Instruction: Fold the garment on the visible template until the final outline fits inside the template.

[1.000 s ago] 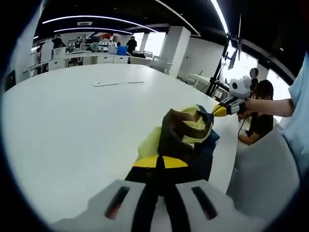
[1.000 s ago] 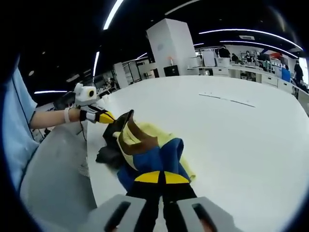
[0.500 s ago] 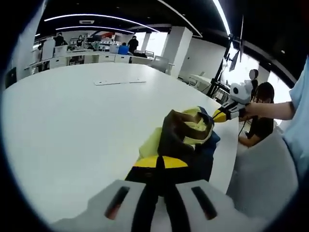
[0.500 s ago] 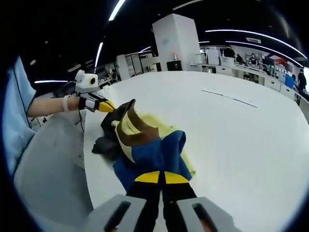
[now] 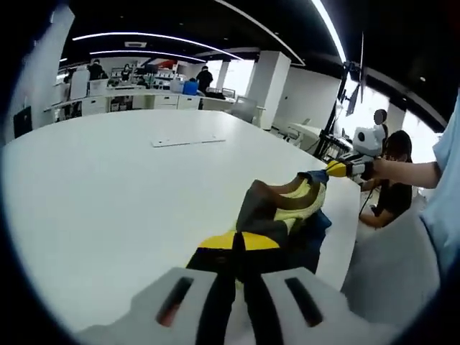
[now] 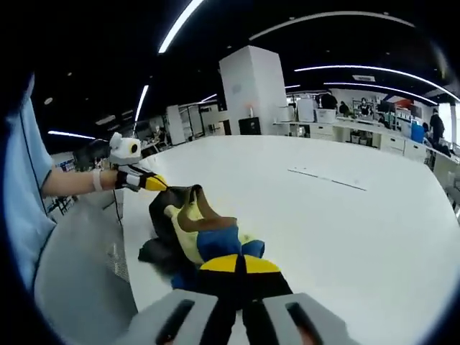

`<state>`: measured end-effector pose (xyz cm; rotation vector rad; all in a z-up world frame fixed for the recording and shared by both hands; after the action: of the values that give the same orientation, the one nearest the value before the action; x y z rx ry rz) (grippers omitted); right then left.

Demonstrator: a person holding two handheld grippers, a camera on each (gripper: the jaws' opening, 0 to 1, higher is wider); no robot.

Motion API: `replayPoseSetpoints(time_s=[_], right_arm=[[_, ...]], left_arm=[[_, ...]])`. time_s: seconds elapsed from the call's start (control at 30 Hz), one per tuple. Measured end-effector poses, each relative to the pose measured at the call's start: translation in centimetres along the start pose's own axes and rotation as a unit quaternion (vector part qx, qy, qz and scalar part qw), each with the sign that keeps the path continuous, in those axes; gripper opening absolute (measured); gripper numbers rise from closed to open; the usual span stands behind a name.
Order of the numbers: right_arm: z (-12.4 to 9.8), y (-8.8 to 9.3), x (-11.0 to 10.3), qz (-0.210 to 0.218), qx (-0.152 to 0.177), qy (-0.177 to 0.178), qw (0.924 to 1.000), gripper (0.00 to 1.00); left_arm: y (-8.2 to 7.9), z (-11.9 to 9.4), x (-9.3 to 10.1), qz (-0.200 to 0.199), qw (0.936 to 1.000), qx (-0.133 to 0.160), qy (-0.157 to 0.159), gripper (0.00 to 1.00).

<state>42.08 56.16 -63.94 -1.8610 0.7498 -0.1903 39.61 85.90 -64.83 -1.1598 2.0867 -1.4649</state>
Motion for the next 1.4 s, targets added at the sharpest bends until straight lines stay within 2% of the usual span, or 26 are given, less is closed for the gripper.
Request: replayPoseSetpoints(time_s=[0.13, 0.3, 0.5, 0.67, 1.03, 1.4], right_arm=[[-0.7, -1.7, -0.1, -0.006, 0.020, 0.001, 0.9998, 0.00], [-2.0, -4.7, -0.7, -0.006, 0.060, -0.002, 0.9982, 0.00], [-2.9, -7.1, -1.9, -0.016, 0.081, -0.011, 0.9965, 0.00], [-3.6, -9.5, -3.0, -0.034, 0.106, -0.019, 0.9937, 0.00], [-5.0, -13.5, -4.4, -0.064, 0.143, -0.025, 0.9873, 0.00], [-5.3, -16.2, -5.0, -0.074, 0.175, -0.036, 0.9811, 0.00]], left_arm=[[-1.6, -0.7, 0.0, 0.011, 0.9998, 0.014, -0.004, 0.00], [-4.0, -1.8, -0.2, 0.028, 0.9988, 0.038, -0.012, 0.00], [-7.0, -3.2, 0.0, 0.046, 0.9964, 0.069, -0.016, 0.00], [-8.8, -4.0, 0.1, 0.053, 0.9945, 0.088, -0.016, 0.00], [-12.3, -5.7, 0.4, 0.079, 0.9891, 0.122, -0.020, 0.00], [-15.8, -6.7, 0.3, 0.095, 0.9829, 0.157, -0.016, 0.00]])
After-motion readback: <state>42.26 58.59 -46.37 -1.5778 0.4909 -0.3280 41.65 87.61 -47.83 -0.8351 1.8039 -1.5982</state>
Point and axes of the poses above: the point that each gripper's makers call its tool centre point, and the gripper's own axes: z roughly forward along the fingers, x roughly to its right, y roughly out of its underside, the point moved 3 cm from there along -z, roughly backward along the fingers, and after that the axes turned 4 degrees about z, right-handed, at the moved point
